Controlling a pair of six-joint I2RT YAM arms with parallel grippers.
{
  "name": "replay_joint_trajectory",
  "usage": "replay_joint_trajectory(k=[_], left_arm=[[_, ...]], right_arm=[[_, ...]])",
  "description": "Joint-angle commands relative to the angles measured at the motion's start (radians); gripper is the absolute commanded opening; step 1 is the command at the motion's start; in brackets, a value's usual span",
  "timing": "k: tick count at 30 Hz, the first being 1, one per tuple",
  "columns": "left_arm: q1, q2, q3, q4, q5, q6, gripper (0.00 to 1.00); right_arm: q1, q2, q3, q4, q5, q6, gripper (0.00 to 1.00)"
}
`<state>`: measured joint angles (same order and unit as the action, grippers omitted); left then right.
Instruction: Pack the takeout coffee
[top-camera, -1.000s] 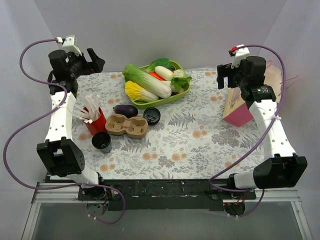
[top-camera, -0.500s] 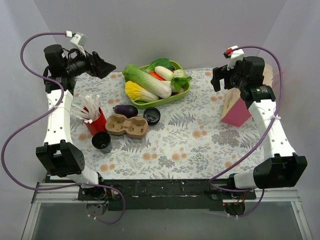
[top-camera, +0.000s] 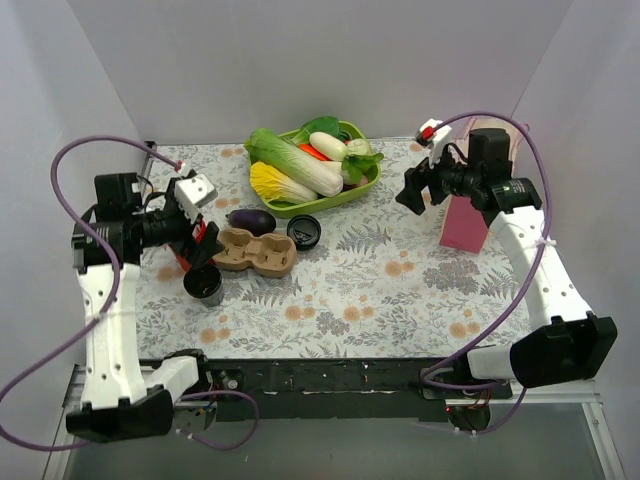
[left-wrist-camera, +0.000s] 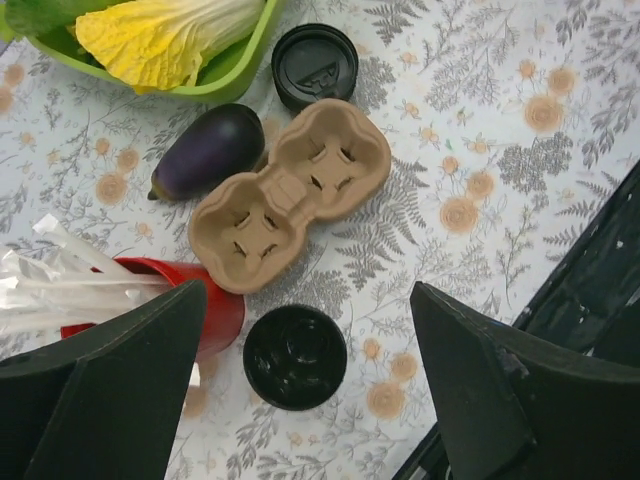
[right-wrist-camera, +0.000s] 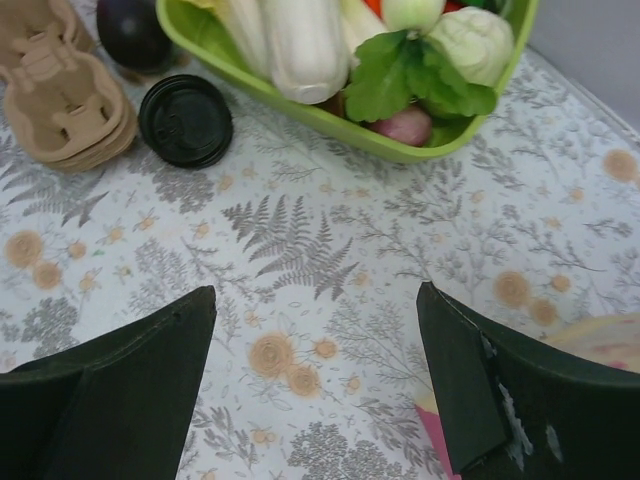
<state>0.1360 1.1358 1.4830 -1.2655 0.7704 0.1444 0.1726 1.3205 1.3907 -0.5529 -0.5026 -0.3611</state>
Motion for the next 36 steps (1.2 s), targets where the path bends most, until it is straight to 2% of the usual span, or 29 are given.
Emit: replay_joint_trajectory(k=[1, 2, 3, 5, 10, 13, 17, 21, 23, 24, 26, 27, 30, 34, 36], left_arm=[[-0.048, -0.079, -0.047, 0.061, -0.169, -0.108, 0.79], [-0.053, -0.073, -0.037, 0.11, -0.177, -0.168, 0.72], [-0.056, -0.062, -0.006, 0.12, -0.178, -0.248, 0.7], [-0.065, -0.027, 0.016, 0.101, -0.149, -0.272, 0.67], [-0.093, 0.021, -0.013, 0.002, -0.01, -0.195, 0.64], [-0.108, 0.064, -0.033, 0.002, 0.004, -0.195, 0.59], [-0.122, 0.12, -0.064, -0.053, -0.017, -0.108, 0.57], [-0.176, 0.166, -0.101, -0.009, -0.043, -0.133, 0.53], [-0.206, 0.18, -0.113, 0.078, -0.057, -0.204, 0.5], [-0.219, 0.189, -0.115, 0.109, -0.069, -0.288, 0.48], [-0.259, 0.243, -0.104, 0.159, -0.117, -0.365, 0.44], [-0.269, 0.274, -0.071, 0.15, -0.138, -0.399, 0.4], [-0.28, 0.341, -0.018, 0.022, -0.221, -0.394, 0.38], [-0.28, 0.247, -0.055, -0.104, -0.371, -0.319, 0.37], [-0.28, 0.171, -0.091, -0.118, -0.458, -0.341, 0.36]], right_arm=[[0.057, 0.016, -0.022, -0.044, -0.08, -0.022, 0.88], [0.064, 0.023, -0.021, -0.044, -0.085, -0.022, 0.87], [0.071, 0.026, -0.016, -0.044, -0.086, -0.022, 0.86], [0.085, 0.031, -0.013, -0.041, -0.088, -0.027, 0.85], [0.106, 0.032, -0.033, -0.022, -0.079, -0.045, 0.81], [0.137, 0.033, -0.032, -0.024, -0.076, -0.061, 0.76], [0.176, 0.025, -0.042, -0.045, -0.064, -0.108, 0.73], [0.192, 0.008, -0.081, -0.045, -0.062, -0.107, 0.71], [0.194, 0.0, -0.104, -0.035, -0.063, -0.092, 0.7], [0.196, -0.003, -0.111, -0.019, -0.062, -0.073, 0.7], [0.197, -0.006, -0.122, -0.01, -0.066, -0.061, 0.69], [0.196, -0.007, -0.127, -0.009, -0.067, -0.058, 0.69], [0.2, -0.009, -0.122, -0.012, -0.059, -0.058, 0.69], [0.2, -0.018, -0.139, -0.009, -0.045, -0.072, 0.69], [0.199, -0.021, -0.15, 0.002, -0.05, -0.065, 0.69]])
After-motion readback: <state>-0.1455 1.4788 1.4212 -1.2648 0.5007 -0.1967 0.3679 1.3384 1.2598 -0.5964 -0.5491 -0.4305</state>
